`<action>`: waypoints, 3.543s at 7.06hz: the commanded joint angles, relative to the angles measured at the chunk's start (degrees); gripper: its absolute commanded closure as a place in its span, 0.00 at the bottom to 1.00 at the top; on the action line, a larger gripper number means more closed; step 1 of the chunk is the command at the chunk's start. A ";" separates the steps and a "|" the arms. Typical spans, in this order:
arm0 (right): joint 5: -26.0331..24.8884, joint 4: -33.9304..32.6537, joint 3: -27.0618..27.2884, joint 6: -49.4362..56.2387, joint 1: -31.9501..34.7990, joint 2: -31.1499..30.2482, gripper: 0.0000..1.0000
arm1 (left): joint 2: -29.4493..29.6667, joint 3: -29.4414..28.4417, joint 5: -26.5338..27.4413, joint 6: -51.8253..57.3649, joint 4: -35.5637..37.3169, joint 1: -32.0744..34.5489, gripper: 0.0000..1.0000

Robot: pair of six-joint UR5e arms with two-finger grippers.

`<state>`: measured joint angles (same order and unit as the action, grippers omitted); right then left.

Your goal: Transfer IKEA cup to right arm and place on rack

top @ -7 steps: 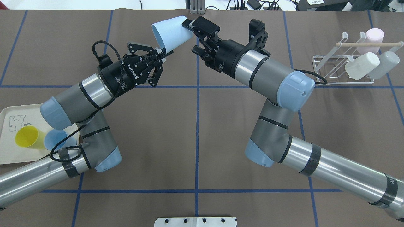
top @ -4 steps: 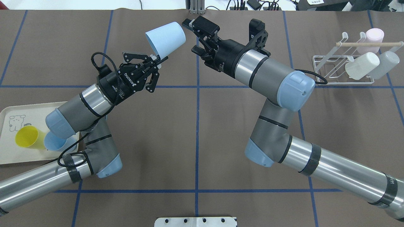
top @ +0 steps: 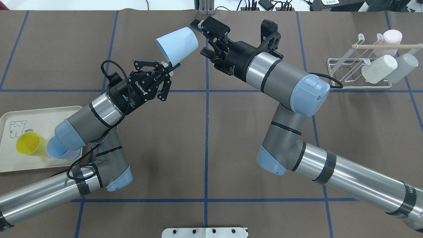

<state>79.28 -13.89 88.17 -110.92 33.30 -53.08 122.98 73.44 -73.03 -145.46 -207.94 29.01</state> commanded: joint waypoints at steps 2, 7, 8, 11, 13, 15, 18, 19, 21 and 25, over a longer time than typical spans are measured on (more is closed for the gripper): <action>0.00 0.00 -0.37 0.00 -0.25 -0.01 0.00 | 0.85 -0.05 0.70 0.18 -0.01 -0.97 1.00; -0.09 -0.18 -0.37 0.00 -0.43 -0.01 0.00 | 2.70 -0.23 2.18 0.53 0.96 -3.16 1.00; -0.09 -0.18 -0.45 0.09 -0.43 -0.01 0.00 | 2.79 -0.23 2.80 0.62 0.96 -3.78 1.00; -0.09 -0.09 -0.37 -0.09 -0.60 -0.01 0.00 | 3.84 -1.63 2.90 0.53 0.96 -3.79 1.00; -0.09 -0.09 -0.37 -0.09 -0.60 -0.01 0.00 | 4.20 -1.72 3.25 0.53 0.87 -3.79 1.00; -0.09 -0.09 -0.45 -0.18 -0.60 -0.01 0.01 | 4.11 -1.72 3.51 0.27 0.69 -3.79 1.00; -0.09 -0.09 -0.45 -0.09 -0.60 -0.10 0.72 | 4.11 -1.63 3.51 0.18 0.34 -3.70 1.00; -0.09 -0.17 -0.45 -0.09 -0.60 -0.10 1.00 | 4.11 -1.37 3.51 0.09 0.17 -3.61 0.67; -0.09 -0.18 -0.54 0.00 -0.52 -0.01 1.00 | 4.11 -1.46 4.48 0.79 0.51 -3.44 0.00; 0.09 -0.35 -0.63 -0.35 2.81 -0.18 1.00 | 4.02 -1.63 4.39 0.97 0.25 -3.17 0.00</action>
<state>79.27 -14.11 87.67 -111.16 34.45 -53.13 127.03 71.84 -68.58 -144.63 -207.67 25.75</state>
